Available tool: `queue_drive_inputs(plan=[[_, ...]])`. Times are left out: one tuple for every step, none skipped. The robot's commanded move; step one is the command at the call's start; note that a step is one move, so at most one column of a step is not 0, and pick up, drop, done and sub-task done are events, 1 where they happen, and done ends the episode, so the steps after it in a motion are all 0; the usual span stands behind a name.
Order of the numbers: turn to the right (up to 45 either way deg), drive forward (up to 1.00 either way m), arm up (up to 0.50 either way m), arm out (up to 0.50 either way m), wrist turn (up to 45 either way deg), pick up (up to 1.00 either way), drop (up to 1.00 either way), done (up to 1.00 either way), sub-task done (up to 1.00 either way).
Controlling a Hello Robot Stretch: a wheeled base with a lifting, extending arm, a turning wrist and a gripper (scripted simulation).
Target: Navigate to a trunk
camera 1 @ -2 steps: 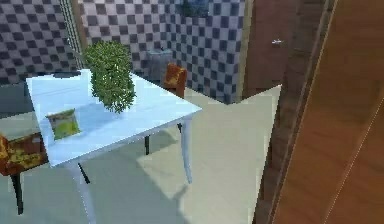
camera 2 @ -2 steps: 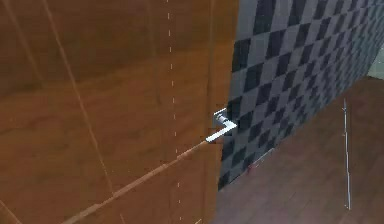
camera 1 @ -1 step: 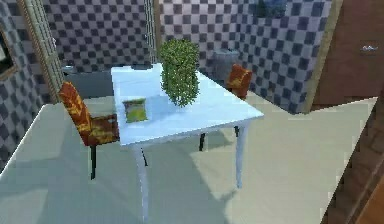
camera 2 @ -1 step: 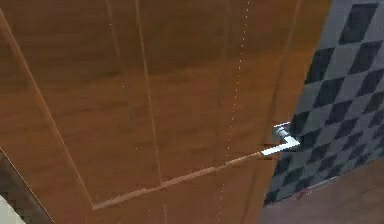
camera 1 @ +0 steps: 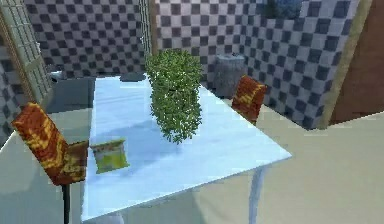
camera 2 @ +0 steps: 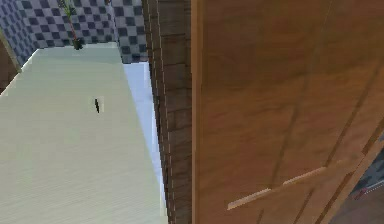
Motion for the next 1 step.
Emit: queue_drive_inputs(plan=[[18.0, 0.00, 0.00, 0.00, 0.0, 0.00, 0.00, 0.00, 0.00]])
